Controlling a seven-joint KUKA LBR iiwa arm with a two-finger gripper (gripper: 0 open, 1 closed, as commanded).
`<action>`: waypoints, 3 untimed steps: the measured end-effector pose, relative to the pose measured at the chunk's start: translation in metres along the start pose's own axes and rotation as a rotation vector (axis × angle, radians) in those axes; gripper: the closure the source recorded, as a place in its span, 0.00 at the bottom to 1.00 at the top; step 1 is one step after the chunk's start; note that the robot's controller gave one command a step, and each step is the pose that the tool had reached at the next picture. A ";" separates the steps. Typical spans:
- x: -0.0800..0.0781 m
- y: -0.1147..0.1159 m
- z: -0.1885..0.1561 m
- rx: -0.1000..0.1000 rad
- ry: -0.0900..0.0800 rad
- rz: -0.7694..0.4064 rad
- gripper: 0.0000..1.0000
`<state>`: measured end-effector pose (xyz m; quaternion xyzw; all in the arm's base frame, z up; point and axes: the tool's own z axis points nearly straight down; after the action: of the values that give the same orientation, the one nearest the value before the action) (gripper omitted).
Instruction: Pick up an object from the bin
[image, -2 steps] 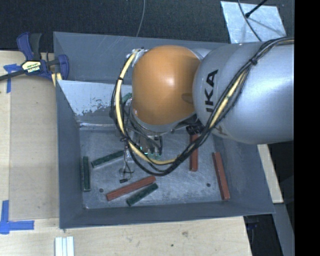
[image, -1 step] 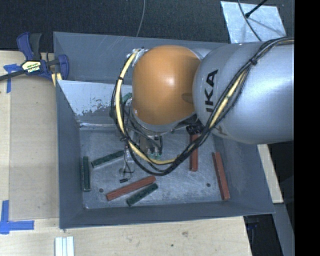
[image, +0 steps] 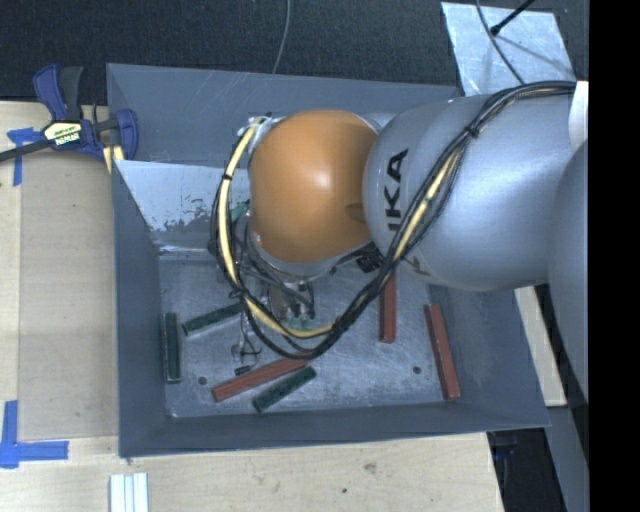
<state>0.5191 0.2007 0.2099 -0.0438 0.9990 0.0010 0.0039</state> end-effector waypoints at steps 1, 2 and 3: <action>-0.005 0.004 0.019 -0.001 0.000 -0.037 0.00; -0.027 0.014 0.073 0.000 0.004 -0.187 0.00; -0.062 -0.003 0.132 -0.001 -0.001 -0.198 0.00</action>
Offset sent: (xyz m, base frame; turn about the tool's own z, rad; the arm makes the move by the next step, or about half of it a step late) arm 0.0286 0.0186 -0.0808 -0.1901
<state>0.5826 0.2036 0.0788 -0.1423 0.9898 0.0012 0.0045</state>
